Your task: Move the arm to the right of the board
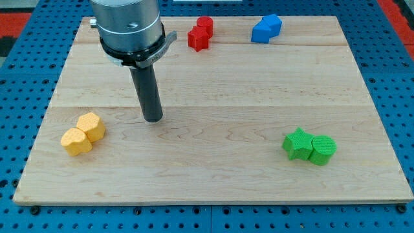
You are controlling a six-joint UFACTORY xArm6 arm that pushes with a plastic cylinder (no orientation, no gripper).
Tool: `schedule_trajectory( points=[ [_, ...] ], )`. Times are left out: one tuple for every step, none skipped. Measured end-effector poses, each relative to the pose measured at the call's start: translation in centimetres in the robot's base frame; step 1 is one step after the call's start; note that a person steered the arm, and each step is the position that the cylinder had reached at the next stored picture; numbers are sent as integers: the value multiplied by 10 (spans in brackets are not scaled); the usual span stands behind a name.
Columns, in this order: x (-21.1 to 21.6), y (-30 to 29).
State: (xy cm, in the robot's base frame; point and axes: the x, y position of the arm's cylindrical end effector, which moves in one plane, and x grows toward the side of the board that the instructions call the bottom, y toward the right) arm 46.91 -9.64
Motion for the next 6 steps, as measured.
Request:
schedule_trajectory(
  points=[
    [0, 0],
    [-3, 16],
    [-16, 86],
    [-28, 156],
    [-28, 246],
    [5, 334]
  ],
)
